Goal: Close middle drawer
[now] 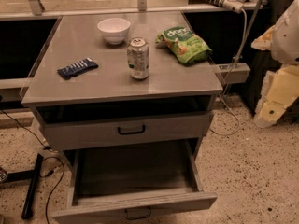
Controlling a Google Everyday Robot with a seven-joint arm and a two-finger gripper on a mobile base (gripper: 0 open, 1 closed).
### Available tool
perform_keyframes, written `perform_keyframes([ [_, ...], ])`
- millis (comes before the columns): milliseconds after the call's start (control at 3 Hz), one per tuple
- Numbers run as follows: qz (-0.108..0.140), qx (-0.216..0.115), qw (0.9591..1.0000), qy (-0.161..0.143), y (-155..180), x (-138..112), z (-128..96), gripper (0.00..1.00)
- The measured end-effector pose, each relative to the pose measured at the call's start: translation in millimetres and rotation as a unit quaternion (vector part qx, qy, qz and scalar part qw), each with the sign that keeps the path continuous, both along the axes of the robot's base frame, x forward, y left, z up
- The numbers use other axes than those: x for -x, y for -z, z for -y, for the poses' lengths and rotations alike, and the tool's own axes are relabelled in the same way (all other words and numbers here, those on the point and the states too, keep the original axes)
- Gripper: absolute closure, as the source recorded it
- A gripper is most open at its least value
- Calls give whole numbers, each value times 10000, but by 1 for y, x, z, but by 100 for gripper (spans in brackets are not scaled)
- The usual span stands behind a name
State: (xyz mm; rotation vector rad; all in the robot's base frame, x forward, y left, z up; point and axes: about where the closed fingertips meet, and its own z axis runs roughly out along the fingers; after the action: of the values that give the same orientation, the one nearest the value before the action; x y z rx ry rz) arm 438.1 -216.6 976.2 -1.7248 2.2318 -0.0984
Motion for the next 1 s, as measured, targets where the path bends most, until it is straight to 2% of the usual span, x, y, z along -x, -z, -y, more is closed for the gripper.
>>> perform_keyframes([
  [333, 28, 3, 10000, -15, -1, 0, -1, 0],
  [667, -26, -12, 9996, -280, 17, 11, -11, 0],
  [1000, -258, -173, 9976, -622, 61, 33, -25, 0],
])
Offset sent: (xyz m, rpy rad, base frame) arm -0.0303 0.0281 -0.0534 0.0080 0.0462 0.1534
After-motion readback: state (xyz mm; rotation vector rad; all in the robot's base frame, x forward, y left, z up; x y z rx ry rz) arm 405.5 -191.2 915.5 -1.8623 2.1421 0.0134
